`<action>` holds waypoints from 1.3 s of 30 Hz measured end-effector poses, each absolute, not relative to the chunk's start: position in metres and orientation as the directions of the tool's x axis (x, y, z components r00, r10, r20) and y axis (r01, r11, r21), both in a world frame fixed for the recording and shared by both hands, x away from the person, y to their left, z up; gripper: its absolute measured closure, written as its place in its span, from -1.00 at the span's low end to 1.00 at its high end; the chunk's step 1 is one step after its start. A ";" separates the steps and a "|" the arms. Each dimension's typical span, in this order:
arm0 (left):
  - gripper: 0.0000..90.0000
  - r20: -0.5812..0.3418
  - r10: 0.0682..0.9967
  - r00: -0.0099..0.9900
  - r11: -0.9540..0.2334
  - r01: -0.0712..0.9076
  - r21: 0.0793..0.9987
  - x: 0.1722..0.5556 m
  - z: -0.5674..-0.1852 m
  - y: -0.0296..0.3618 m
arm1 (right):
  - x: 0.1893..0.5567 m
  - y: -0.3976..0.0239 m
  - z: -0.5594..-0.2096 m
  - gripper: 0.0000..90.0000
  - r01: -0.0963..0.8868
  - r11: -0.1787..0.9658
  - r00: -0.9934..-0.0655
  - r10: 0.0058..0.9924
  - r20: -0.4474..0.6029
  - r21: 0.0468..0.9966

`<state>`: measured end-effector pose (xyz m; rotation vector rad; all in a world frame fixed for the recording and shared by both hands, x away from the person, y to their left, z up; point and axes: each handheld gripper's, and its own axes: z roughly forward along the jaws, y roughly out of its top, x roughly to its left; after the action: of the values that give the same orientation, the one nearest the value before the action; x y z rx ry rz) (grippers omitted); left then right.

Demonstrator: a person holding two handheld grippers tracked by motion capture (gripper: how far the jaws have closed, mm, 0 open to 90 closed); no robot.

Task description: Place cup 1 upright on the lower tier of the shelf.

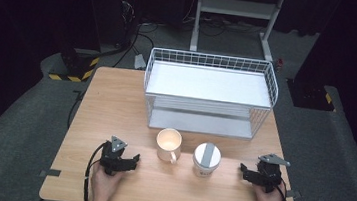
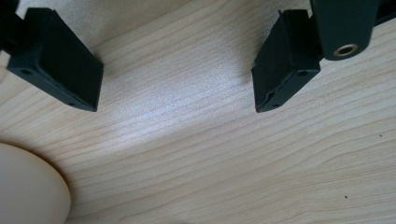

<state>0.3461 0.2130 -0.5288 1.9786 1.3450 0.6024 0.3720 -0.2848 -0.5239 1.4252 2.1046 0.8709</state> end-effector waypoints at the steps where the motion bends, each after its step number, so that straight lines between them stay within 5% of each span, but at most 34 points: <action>1: -0.63 0.008 0.931 0.364 -0.251 0.626 0.738 0.346 -0.529 0.213 | 0.372 -0.285 -0.524 -0.60 0.647 0.266 -0.364 0.931 -0.017 0.715; 39: -0.62 0.008 0.934 0.356 -0.246 0.627 0.739 0.346 -0.529 0.213 | 0.352 -0.281 -0.520 -0.67 0.590 0.269 -0.458 0.888 0.041 0.761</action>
<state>0.3459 0.2131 -0.5288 1.9727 1.3535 0.6073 0.3516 -0.2810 -0.5201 1.3394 2.1511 1.0273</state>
